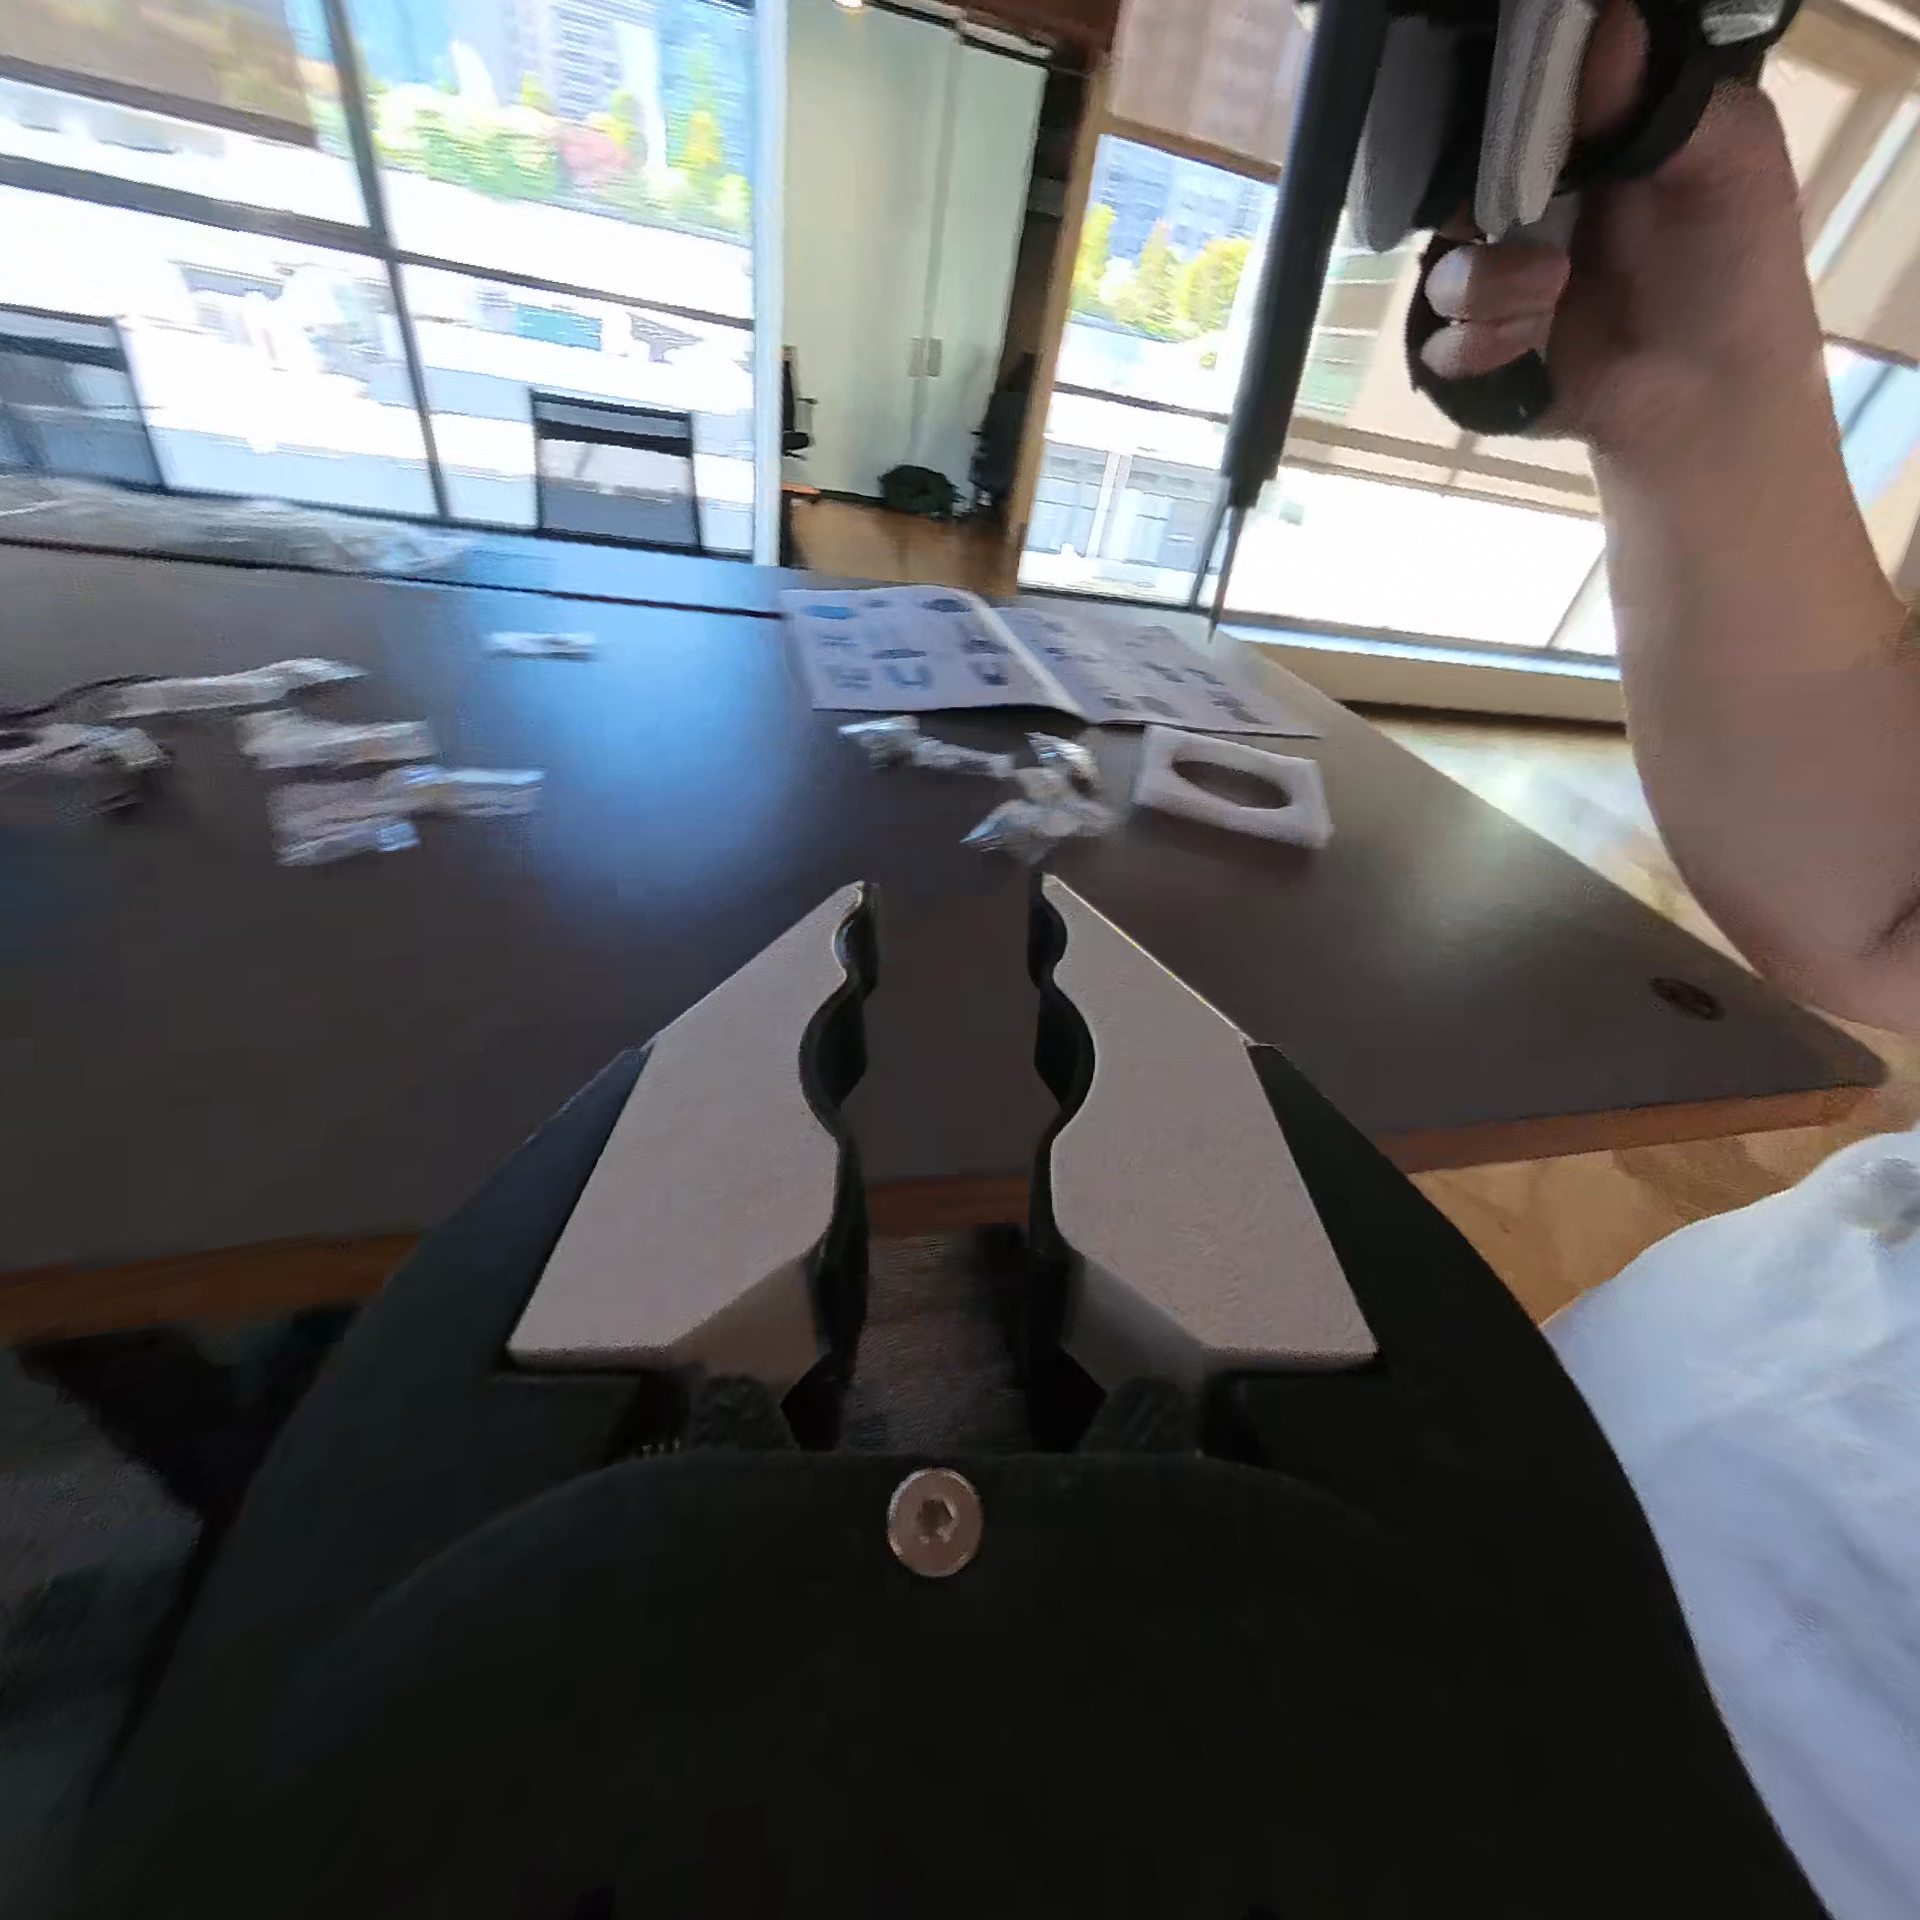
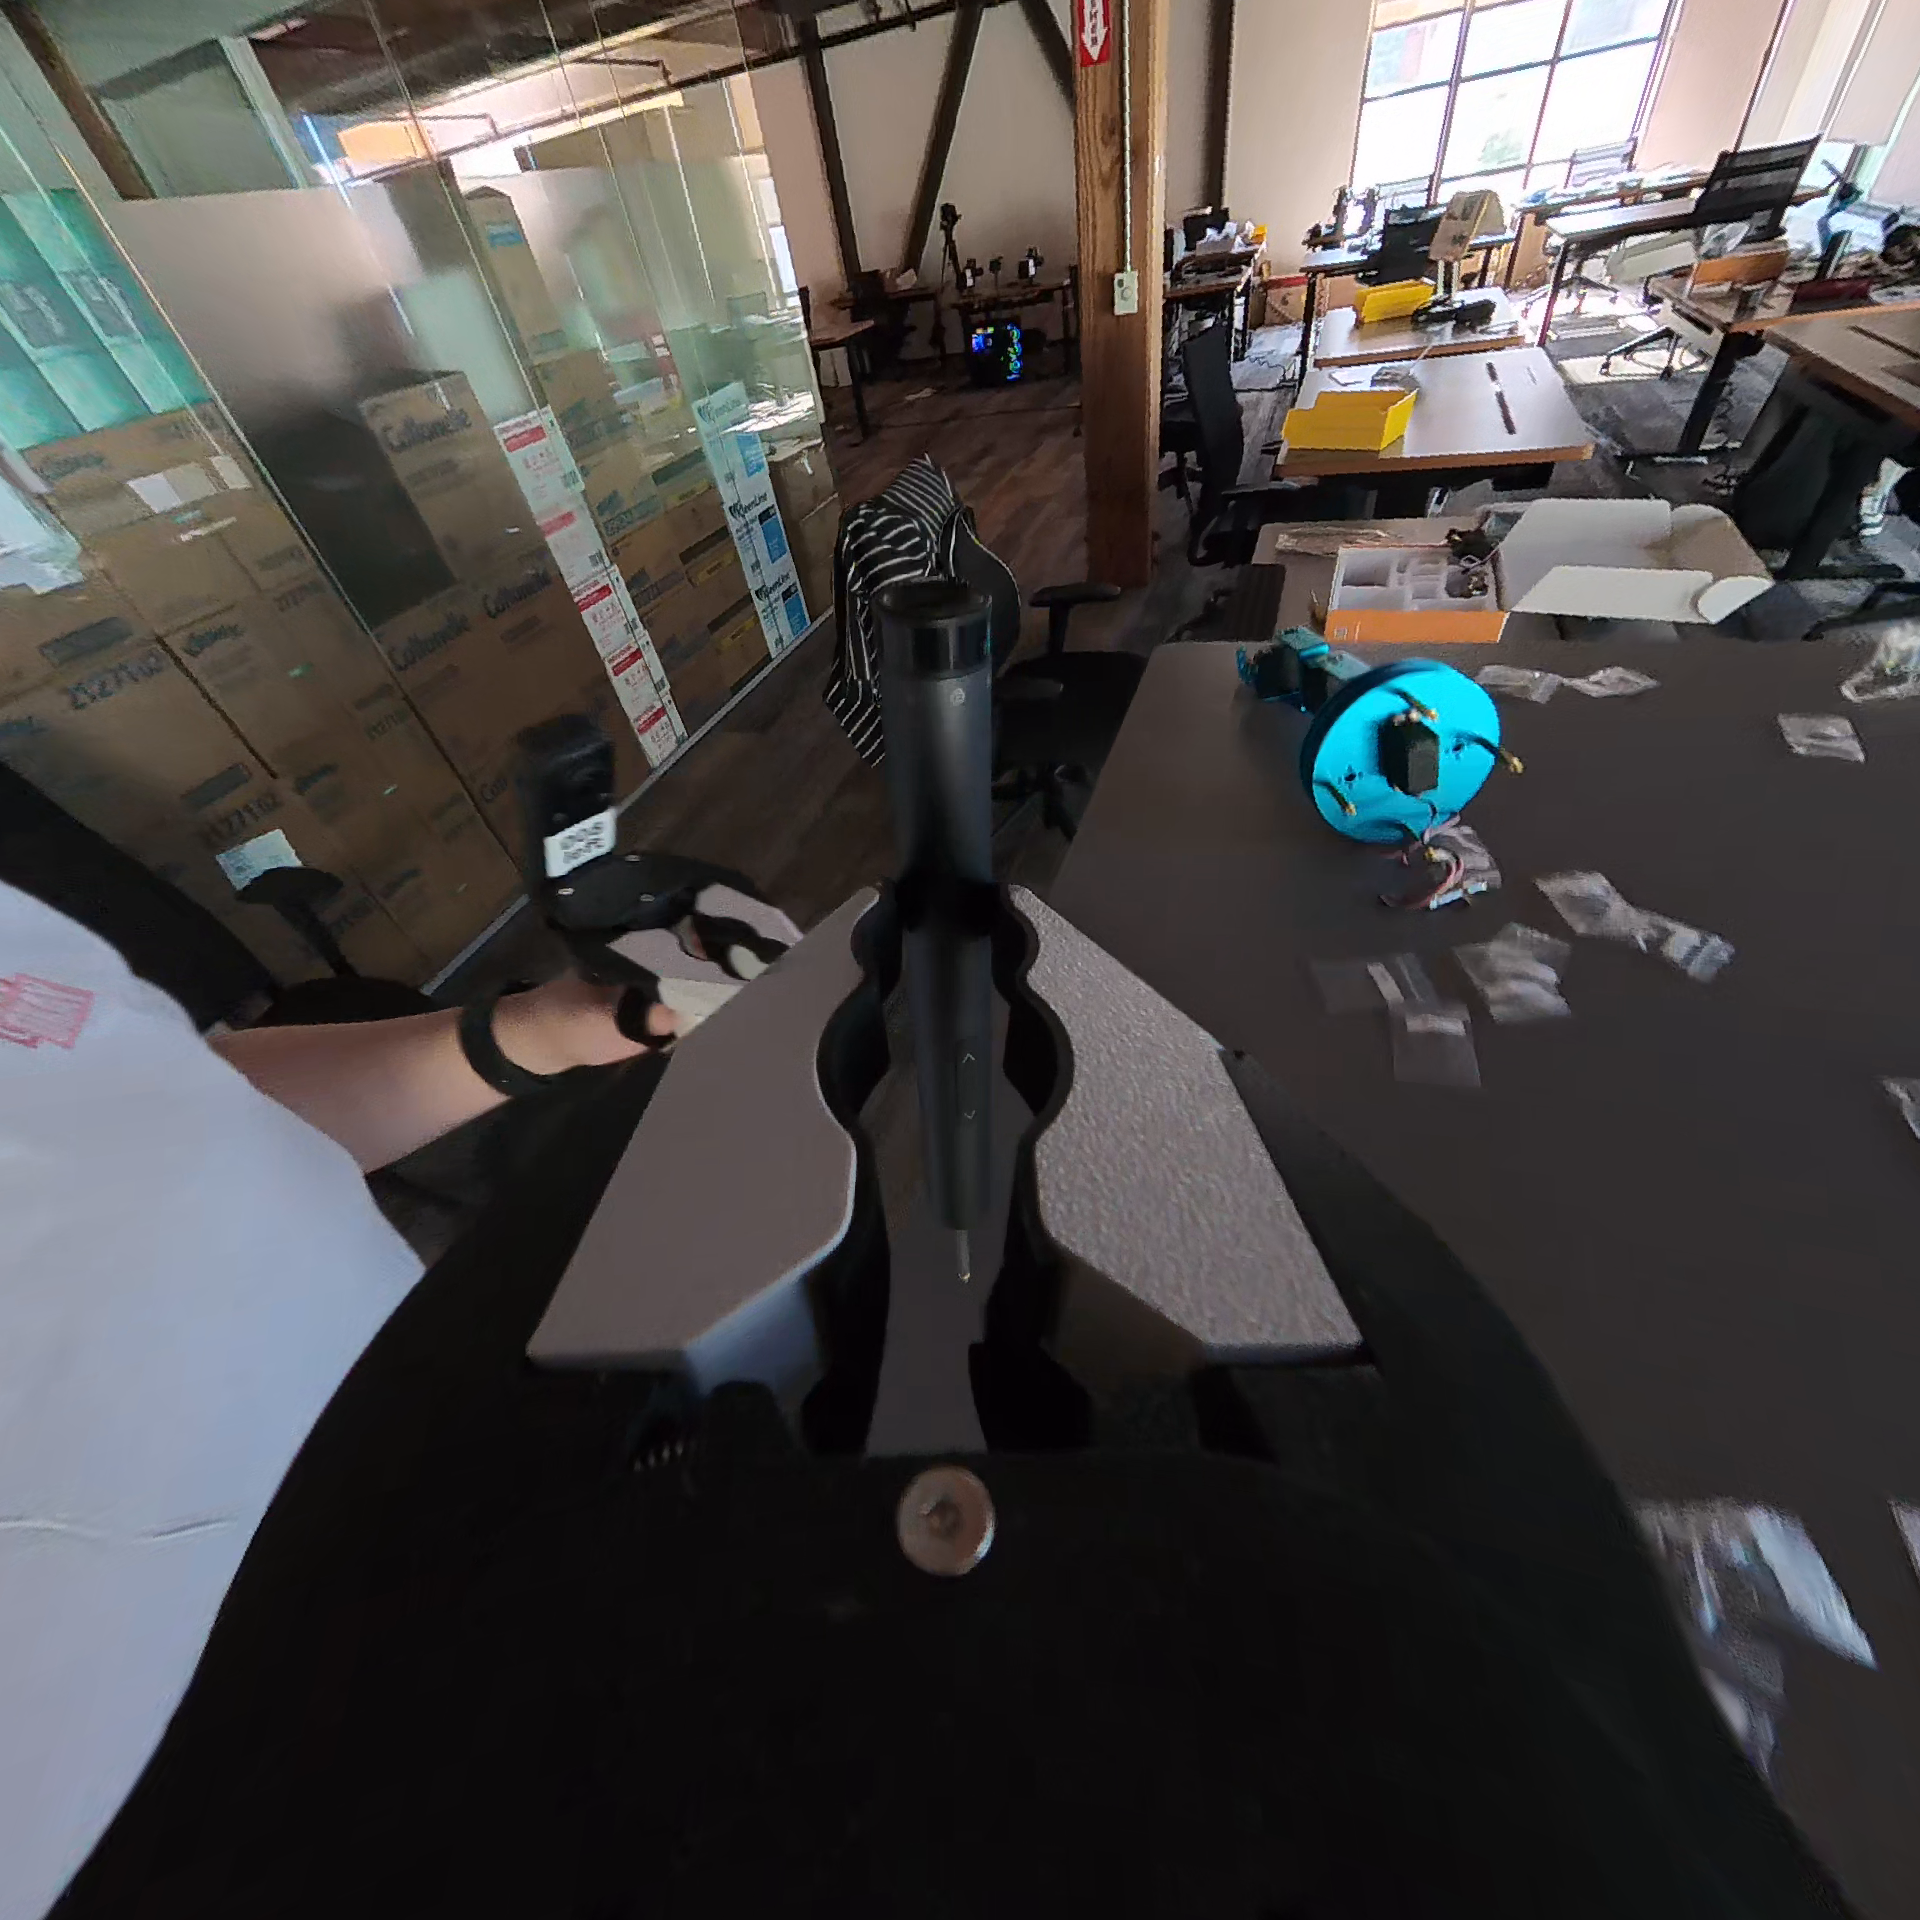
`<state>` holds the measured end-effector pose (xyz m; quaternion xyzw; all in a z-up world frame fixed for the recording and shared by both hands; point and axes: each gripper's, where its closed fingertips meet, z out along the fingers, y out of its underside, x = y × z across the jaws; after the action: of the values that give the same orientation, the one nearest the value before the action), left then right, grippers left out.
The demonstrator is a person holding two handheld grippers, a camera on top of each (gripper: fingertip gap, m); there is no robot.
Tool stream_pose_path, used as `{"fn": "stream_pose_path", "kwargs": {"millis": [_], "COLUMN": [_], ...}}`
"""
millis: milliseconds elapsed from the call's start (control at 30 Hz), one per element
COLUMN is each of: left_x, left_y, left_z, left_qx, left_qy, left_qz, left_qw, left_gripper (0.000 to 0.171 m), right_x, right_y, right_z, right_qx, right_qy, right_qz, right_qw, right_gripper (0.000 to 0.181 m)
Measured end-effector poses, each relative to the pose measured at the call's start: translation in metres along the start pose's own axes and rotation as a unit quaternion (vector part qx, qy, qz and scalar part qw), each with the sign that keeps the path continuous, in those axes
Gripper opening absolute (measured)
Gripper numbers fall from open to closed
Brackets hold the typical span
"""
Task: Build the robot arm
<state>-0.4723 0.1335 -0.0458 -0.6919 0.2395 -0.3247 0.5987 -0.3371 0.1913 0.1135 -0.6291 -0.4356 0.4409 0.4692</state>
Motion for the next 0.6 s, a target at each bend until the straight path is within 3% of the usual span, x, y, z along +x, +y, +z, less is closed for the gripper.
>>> {"fn": "stream_pose_path", "kwargs": {"millis": [133, 367, 467, 600], "left_x": [-0.087, -0.239, -0.297, -0.375], "left_y": [0.003, 0.001, -0.016, -0.03], "left_z": [-0.09, -0.226, -0.252, -0.244], "left_qx": [-0.002, -0.047, -0.054, -0.066], "left_qy": [-0.06, -0.086, -0.087, -0.062], "left_qz": [0.002, 0.029, 0.041, 0.062], "left_qw": [0.998, 0.995, 0.994, 0.994], "left_gripper": [0.025, 0.023, 0.025, 0.028], "right_x": [0.025, 0.089, 0.111, 0.136], "right_y": [-0.02, -0.053, -0.073, -0.09], "right_z": [0.087, 0.245, 0.307, 0.382], "right_qx": [0.008, 0.047, 0.071, 0.078], "right_qy": [0.004, 0.069, 0.069, 0.067], "right_qz": [-0.009, -0.011, 0.003, -0.01], "right_qw": [1.0, 0.996, 0.995, 0.995], "right_gripper": [0.016, 0.016, 0.016, 0.016]}}
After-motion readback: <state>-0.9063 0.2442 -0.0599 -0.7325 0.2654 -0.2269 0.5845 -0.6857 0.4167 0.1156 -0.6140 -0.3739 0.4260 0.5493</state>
